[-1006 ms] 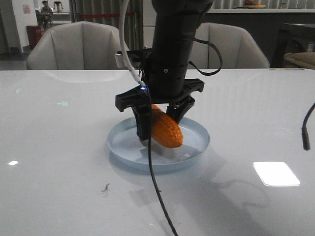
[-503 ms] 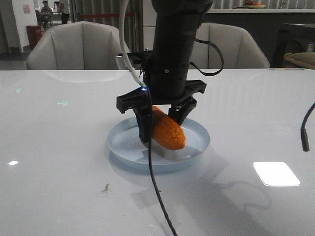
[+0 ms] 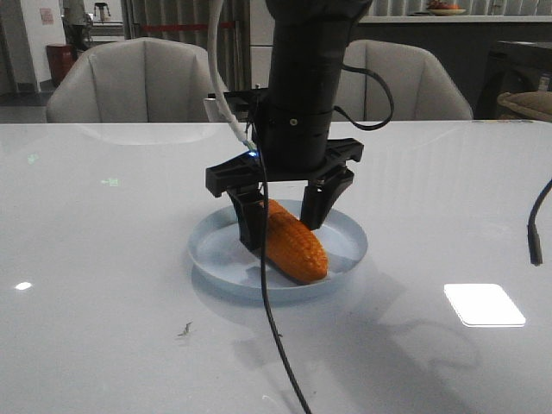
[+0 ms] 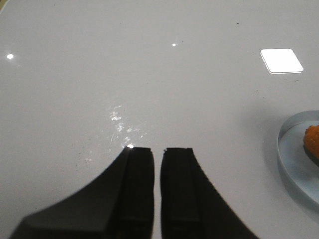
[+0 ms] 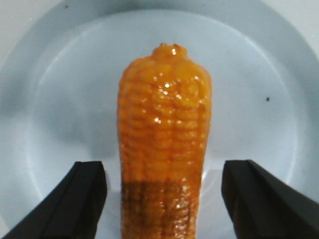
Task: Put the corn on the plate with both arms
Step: 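Lower the corn onto the plate and open the right gripper, then lift the right gripper away from the plate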
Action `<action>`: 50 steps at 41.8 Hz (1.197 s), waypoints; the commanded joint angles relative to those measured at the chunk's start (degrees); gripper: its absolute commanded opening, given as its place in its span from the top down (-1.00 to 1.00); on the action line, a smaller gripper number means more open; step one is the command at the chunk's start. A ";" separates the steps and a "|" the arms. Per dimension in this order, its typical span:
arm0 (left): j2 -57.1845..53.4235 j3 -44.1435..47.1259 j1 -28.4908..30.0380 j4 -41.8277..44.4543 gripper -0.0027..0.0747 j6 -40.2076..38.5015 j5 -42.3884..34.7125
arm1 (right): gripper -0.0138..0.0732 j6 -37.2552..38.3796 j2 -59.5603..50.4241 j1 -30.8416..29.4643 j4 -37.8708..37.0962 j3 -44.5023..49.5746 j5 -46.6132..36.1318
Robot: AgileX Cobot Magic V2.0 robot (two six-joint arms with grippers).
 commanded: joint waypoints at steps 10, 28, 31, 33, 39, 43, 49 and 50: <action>-0.36 -1.62 0.11 -0.45 0.54 -0.50 -3.75 | -0.68 2.03 -13.93 -4.31 -1.65 -7.27 2.27; -0.36 -1.62 0.11 -0.45 0.54 -0.50 -3.75 | -0.68 2.17 -47.66 -22.01 -3.23 16.95 -6.58; -0.36 -1.62 0.11 -0.45 0.54 -0.50 -3.75 | -0.68 2.17 -54.61 -25.81 -3.23 25.54 -10.13; -0.36 -1.62 0.11 -0.45 0.54 -0.50 -3.75 | -0.68 2.17 -58.30 -27.68 -3.23 30.95 -12.20; -0.31 -1.62 0.11 -0.45 0.54 -0.50 -3.73 | -0.68 2.12 -70.10 -32.48 -3.39 42.22 -15.95; -0.31 -1.62 0.11 -0.45 0.54 -0.50 -3.73 | -0.68 2.12 -76.07 -33.09 -3.97 47.70 -16.01; -0.31 -1.62 0.11 -0.45 0.54 -0.50 -3.73 | -0.68 2.12 -80.39 -33.09 -3.97 52.05 -15.86; -0.31 -1.62 0.11 -0.45 0.54 -0.50 -3.73 | -0.68 2.12 -80.79 -33.09 -3.97 52.33 -15.86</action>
